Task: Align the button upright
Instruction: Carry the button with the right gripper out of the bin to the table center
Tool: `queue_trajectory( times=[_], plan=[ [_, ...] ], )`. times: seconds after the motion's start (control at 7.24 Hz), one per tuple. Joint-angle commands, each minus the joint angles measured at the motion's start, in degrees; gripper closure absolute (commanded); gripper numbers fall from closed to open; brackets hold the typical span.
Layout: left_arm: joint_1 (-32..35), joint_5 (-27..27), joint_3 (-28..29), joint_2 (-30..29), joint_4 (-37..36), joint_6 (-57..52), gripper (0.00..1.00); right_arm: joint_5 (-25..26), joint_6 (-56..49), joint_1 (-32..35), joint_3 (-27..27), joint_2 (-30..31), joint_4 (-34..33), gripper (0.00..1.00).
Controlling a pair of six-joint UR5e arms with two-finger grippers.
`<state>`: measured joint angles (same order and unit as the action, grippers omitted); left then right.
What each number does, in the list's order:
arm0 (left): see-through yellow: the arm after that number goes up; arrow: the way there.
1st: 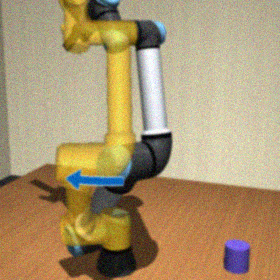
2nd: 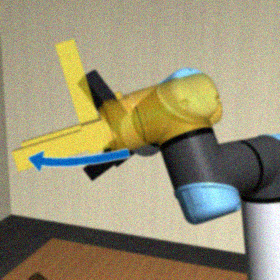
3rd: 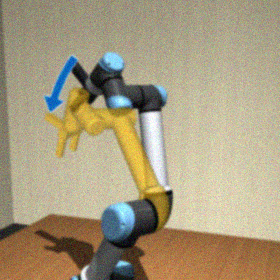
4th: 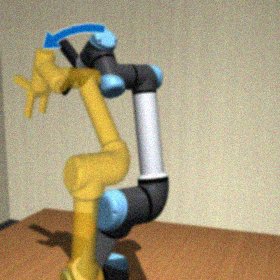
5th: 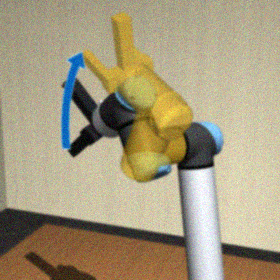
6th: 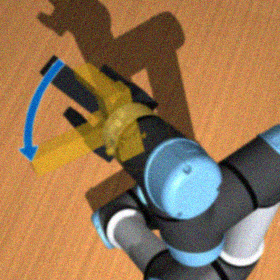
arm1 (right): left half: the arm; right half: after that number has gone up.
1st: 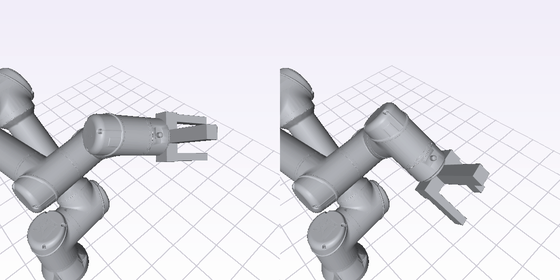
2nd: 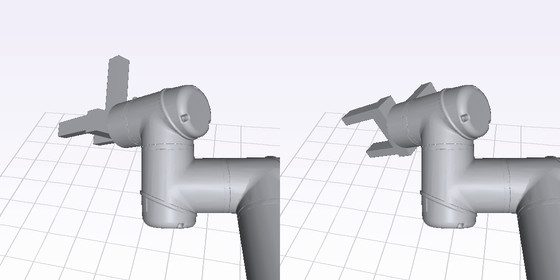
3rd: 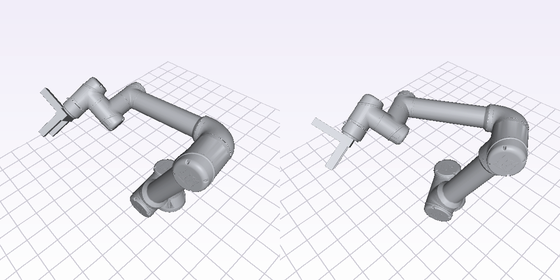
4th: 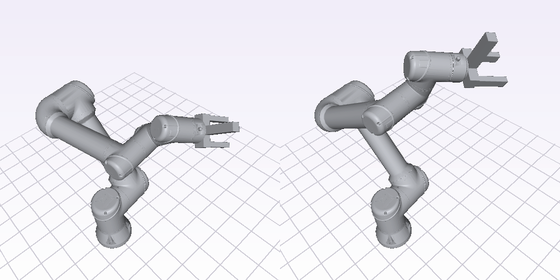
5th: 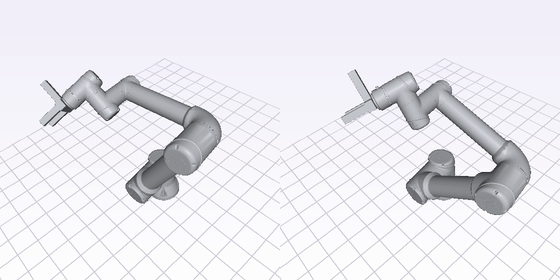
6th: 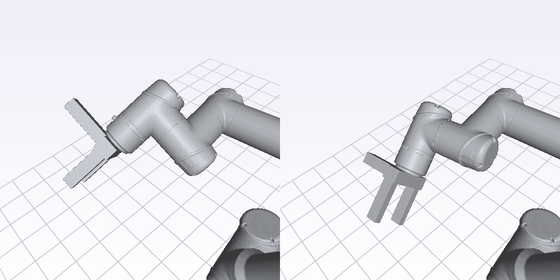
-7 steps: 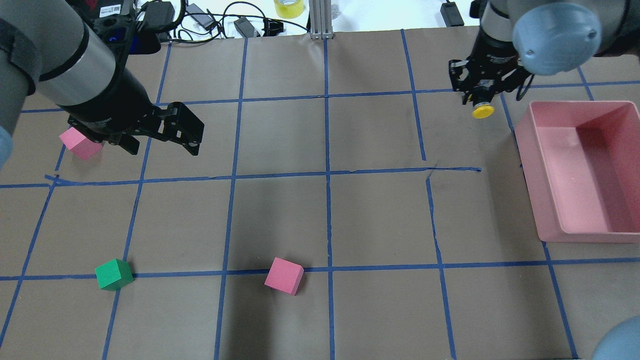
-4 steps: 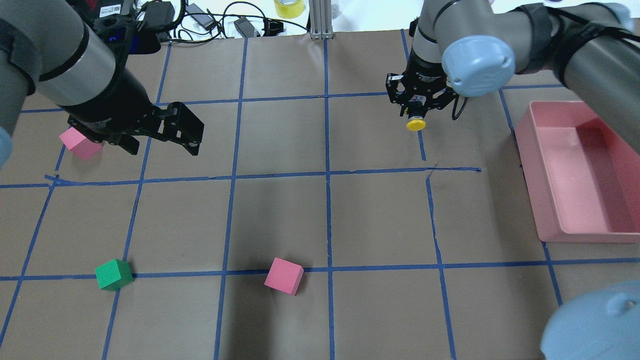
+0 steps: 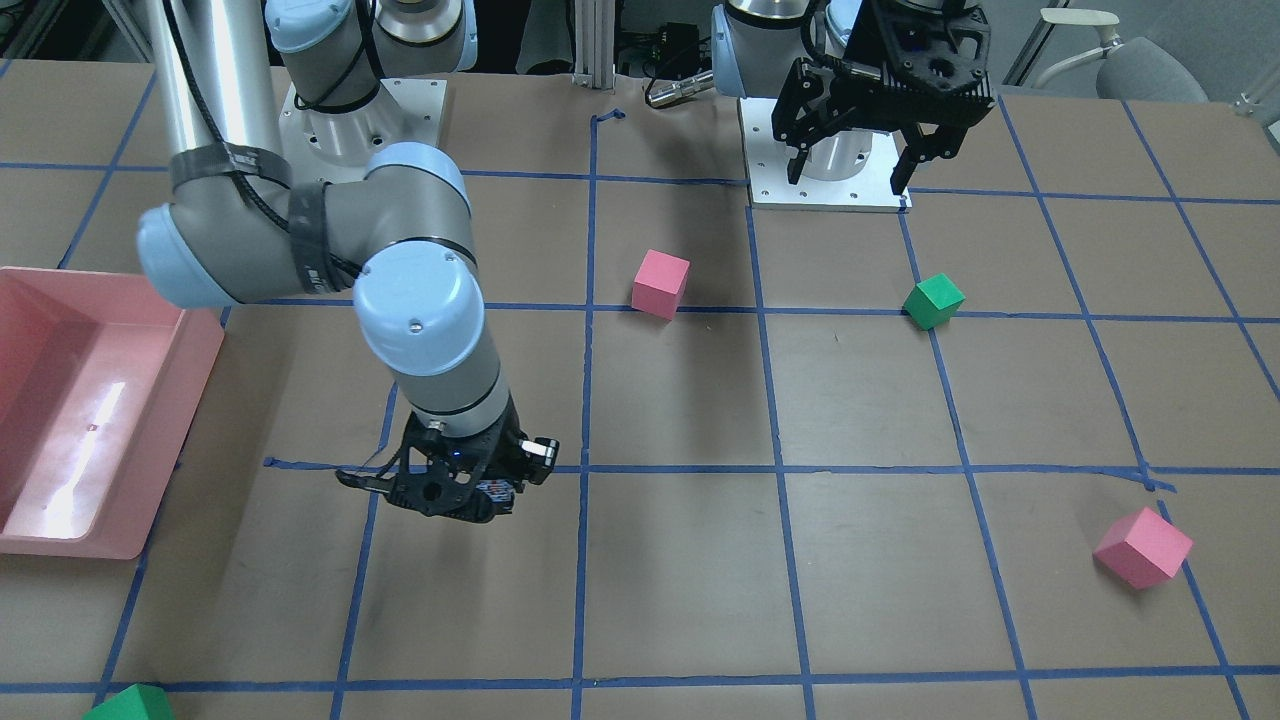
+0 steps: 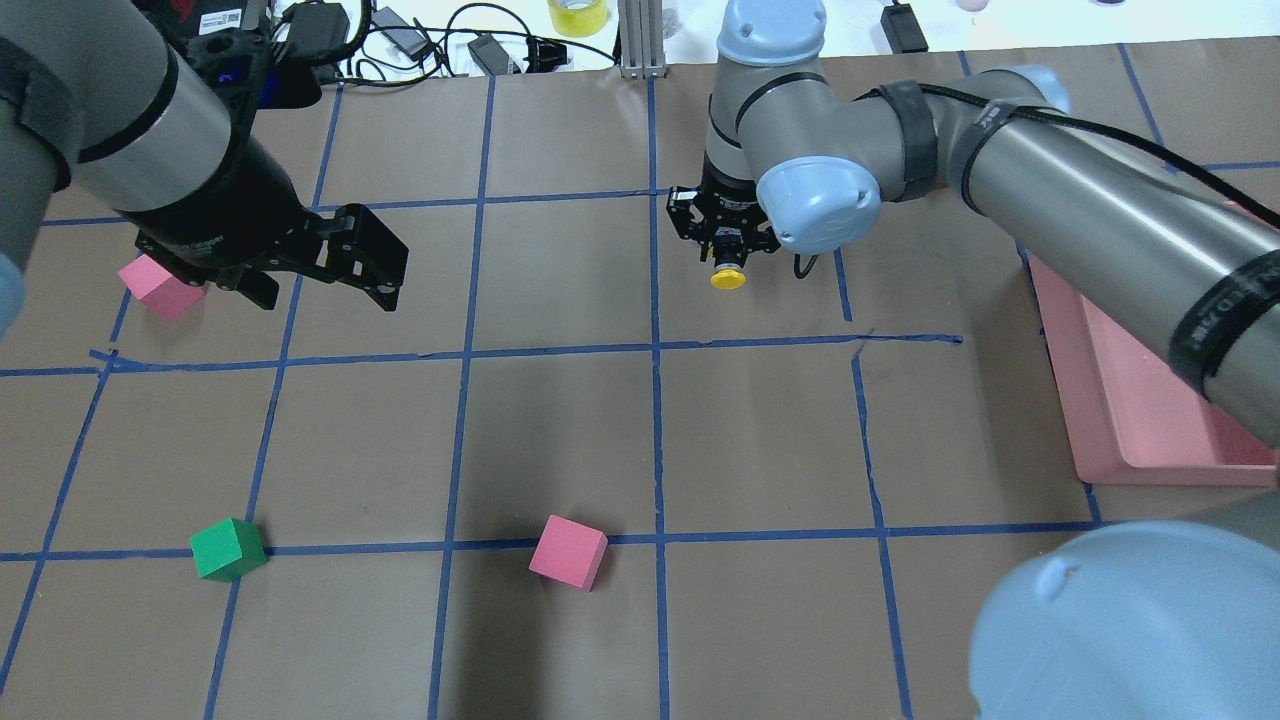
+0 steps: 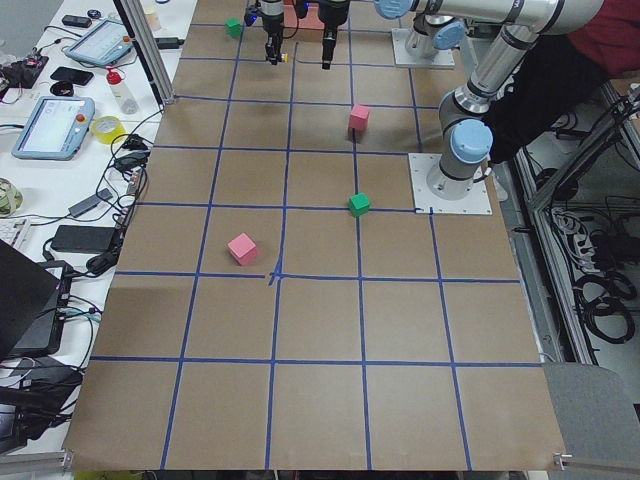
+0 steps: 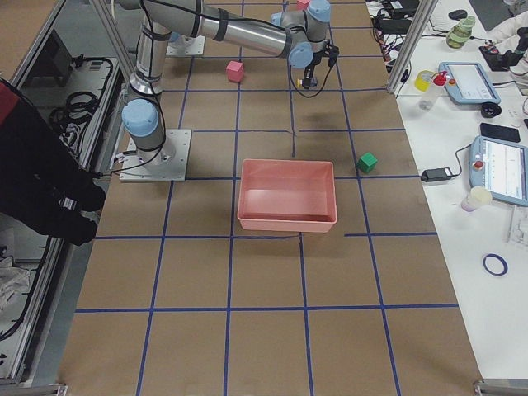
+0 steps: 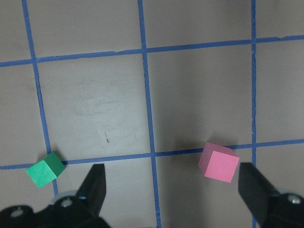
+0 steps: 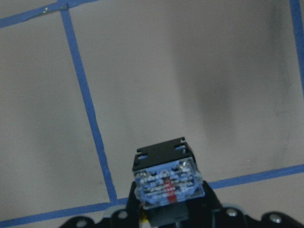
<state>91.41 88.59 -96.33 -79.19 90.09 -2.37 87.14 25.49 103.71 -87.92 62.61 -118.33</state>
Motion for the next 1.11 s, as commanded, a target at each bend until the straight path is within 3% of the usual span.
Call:
queue_trajectory(
  times=[0.0, 0.97],
  plan=[
    [0.0, 0.0, 0.0, 0.0, 0.0, 0.0, 0.0, -0.22, 1.05, 2.45, 0.03, -3.18, -4.6, 1.0],
    [0.0, 0.09, 0.0, 0.09, 0.09, 0.0, 0.0, -4.43, 5.36, 4.75, 2.57, -10.57, -12.01, 1.0]
  ],
)
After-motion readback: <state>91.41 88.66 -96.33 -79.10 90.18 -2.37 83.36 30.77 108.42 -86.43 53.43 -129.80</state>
